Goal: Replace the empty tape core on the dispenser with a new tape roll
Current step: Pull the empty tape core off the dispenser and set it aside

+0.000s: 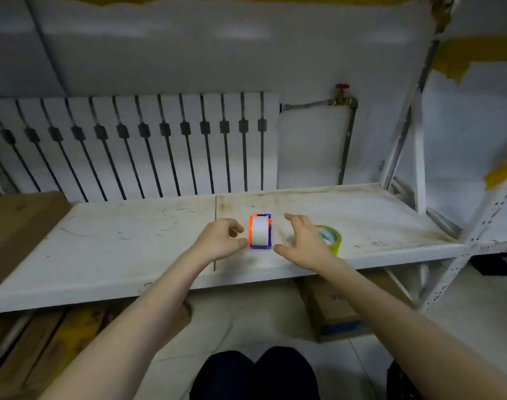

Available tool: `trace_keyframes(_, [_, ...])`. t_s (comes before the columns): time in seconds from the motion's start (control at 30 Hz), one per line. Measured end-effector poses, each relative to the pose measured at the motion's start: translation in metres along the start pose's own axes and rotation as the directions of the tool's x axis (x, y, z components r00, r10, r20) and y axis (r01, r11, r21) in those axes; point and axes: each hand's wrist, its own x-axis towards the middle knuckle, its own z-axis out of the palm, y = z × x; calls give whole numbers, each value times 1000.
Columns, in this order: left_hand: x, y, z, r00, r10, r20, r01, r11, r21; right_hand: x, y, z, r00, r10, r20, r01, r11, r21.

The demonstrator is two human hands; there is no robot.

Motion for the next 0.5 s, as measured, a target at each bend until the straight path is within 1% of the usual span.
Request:
trace_keyframes(0.07, [21,-2,11,998,-54,22,55,996,-69,17,7,13,996,40,74,-42,999,31])
trace_keyframes(0.13, [39,-1,27,988,-143,65,151,976,-159,30,15,30,981,109,162,-114,993,19])
trace_keyframes(0.2, [56,-1,44,966,-241,93,257,926,-277,44,24,49,960,180,213,-182,983,-8])
trace_keyframes(0.23, [65,-3,51,958,-272,87,285,901,-327,50,27,57,951,207,230,-210,978,-10])
trace_keyframes(0.33, [86,-5,64,946,-322,31,303,850,-431,68,34,75,930,298,213,-310,951,22])
trace_keyframes(0.43, [98,-4,71,927,-375,23,329,779,-534,80,38,83,893,368,258,-386,922,20])
trace_keyframes(0.47, [100,-4,72,917,-397,30,343,751,-564,83,39,85,880,388,273,-422,903,78])
trace_keyframes(0.5, [102,-5,73,911,-411,36,353,729,-587,85,38,87,861,419,289,-477,863,169])
